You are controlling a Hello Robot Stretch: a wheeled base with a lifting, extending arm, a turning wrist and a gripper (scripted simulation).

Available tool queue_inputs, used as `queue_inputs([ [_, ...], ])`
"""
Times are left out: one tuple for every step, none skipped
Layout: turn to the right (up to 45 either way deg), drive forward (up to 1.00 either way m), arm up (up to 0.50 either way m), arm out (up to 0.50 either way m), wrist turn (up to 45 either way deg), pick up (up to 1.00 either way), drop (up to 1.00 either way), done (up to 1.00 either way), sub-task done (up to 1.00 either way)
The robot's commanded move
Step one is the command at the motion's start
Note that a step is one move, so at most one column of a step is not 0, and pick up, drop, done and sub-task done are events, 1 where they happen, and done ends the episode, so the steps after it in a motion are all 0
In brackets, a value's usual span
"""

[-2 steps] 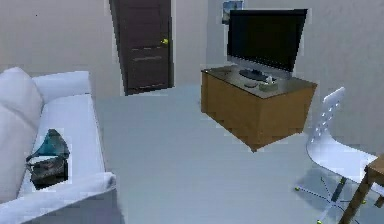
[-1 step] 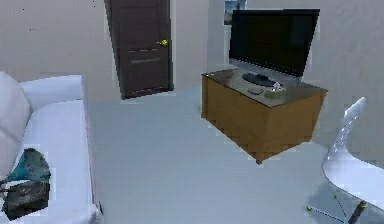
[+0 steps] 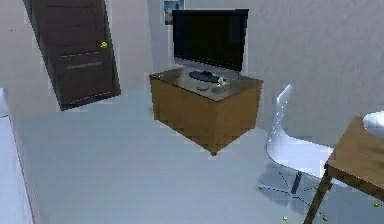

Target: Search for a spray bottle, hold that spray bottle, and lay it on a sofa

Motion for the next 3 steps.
queue_inputs([
  [0.0,0.6,0.0,0.0,0.0,0.0,0.0,0.0,0.0],
  [-42.0,0.0,0.0,0.0,0.0,0.0,0.0,0.0,0.0],
  [0.0,1.0,0.0,0.0,0.0,0.0,0.0,0.0,0.0],
])
